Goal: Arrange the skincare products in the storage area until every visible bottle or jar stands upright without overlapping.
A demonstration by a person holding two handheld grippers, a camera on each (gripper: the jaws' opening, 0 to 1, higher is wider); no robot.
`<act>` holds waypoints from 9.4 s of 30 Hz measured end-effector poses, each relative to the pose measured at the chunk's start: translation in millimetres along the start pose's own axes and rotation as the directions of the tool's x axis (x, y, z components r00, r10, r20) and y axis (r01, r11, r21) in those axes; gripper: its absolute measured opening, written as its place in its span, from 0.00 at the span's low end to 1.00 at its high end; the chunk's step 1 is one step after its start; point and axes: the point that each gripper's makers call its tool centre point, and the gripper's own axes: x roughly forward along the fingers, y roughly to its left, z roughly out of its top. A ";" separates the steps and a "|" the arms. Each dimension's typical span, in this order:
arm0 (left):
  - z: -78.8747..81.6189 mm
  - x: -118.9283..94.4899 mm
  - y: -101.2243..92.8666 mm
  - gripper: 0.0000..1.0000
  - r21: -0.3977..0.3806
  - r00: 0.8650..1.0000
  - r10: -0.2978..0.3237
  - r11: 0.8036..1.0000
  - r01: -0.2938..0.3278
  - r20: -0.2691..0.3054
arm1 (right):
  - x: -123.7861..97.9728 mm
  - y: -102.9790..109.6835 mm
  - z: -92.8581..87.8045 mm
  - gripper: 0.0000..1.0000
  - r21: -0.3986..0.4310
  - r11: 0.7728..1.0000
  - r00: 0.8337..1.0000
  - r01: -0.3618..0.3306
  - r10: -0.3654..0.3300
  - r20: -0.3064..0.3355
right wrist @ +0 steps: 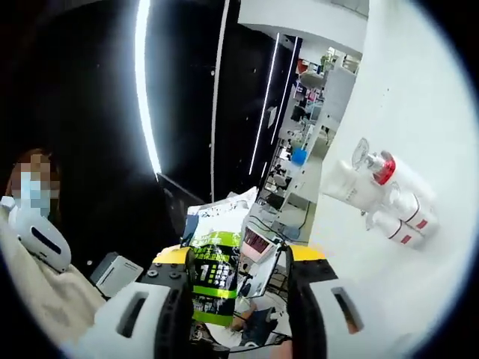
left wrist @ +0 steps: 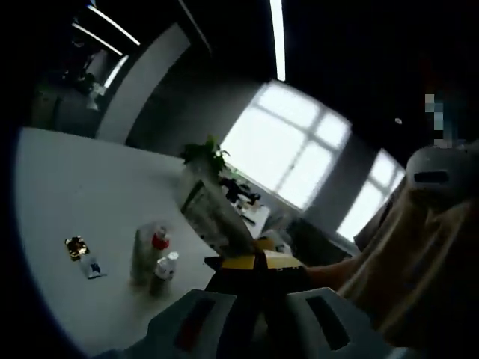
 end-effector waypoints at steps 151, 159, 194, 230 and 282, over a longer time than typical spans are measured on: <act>-170.8 -0.5 199.1 0.00 -0.680 0.857 0.508 0.598 -0.424 -0.088 | -61.6 -127.8 -3.6 0.84 -0.599 0.704 0.793 0.381 -0.583 -0.180; -188.3 -2.6 204.4 0.00 -0.652 0.842 0.518 0.589 -0.477 -0.148 | -63.4 -129.7 -2.8 0.84 -0.607 0.693 0.786 0.388 -0.593 -0.174; -198.3 -18.4 232.8 0.34 0.304 0.622 0.658 0.750 -0.587 -0.424 | -65.0 -131.2 -0.3 0.84 -0.595 0.695 0.785 0.404 -0.597 -0.164; -208.5 12.5 254.8 0.75 0.459 0.561 0.626 0.779 -0.427 -0.542 | -66.7 -133.6 1.5 0.83 -0.580 0.696 0.781 0.423 -0.605 -0.156; -196.4 1.7 236.4 0.79 0.396 0.552 0.651 0.757 -0.520 -0.520 | -66.9 -133.3 -0.9 0.83 -0.601 0.687 0.777 0.408 -0.607 -0.166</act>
